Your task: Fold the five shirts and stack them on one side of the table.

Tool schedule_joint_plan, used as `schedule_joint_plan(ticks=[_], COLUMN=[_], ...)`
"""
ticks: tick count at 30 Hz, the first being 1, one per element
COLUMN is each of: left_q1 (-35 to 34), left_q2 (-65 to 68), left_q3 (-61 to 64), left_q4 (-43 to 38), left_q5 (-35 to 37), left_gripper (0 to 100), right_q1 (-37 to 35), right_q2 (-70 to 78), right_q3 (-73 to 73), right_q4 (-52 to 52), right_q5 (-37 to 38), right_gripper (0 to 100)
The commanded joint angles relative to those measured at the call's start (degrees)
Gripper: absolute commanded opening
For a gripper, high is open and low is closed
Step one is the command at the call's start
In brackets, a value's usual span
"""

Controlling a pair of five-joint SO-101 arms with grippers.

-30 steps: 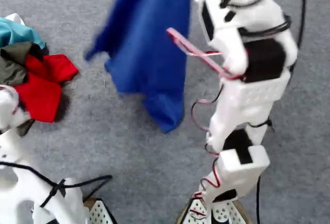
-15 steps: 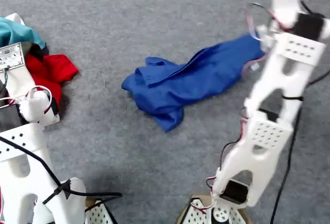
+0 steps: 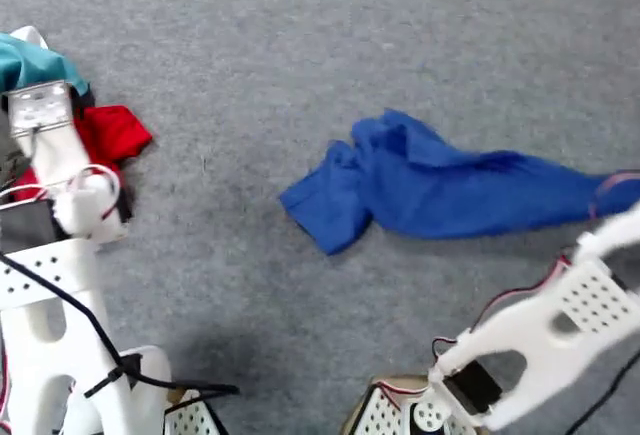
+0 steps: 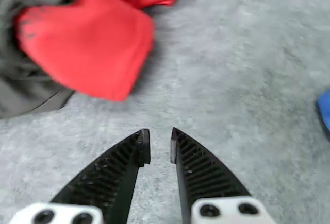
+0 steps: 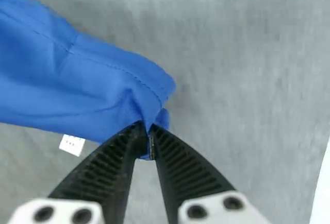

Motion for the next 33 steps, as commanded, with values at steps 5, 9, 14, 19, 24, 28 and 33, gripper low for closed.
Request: schedule_joint_plan(ticks=[5,9,14,19,24,28,33], left_q1=[5.1,5.0,3.0,-2.2,-7.3,-11.7,-15.4], left_q2=[-0.3,-0.3,-0.3,-0.3,-0.3,-0.6,-0.8], left_q3=[-0.2,-0.2,-0.2,-0.2,-0.2,-0.2,-0.1], left_q4=[-0.9,-0.6,-0.8,-0.9,-0.5,-0.4,-0.4], left_q5=[4.0,4.0,4.0,3.8,3.7,3.7,3.7], left_gripper=[8,8,8,8,8,8,8], right_q1=[11.2,11.3,4.6,-12.1,-39.6,-56.7,-69.7], right_q2=[-1.1,-5.6,-16.1,-30.0,-41.0,-41.5,-37.0], right_q3=[-0.8,-3.4,0.0,15.3,35.0,45.8,51.0], right_q4=[1.2,1.3,1.3,1.3,0.3,-6.2,-13.2], right_q5=[6.9,7.1,6.9,3.1,-4.0,-11.7,-19.9], right_gripper=[5.5,25.6,40.3,40.3,30.4,19.5,15.6])
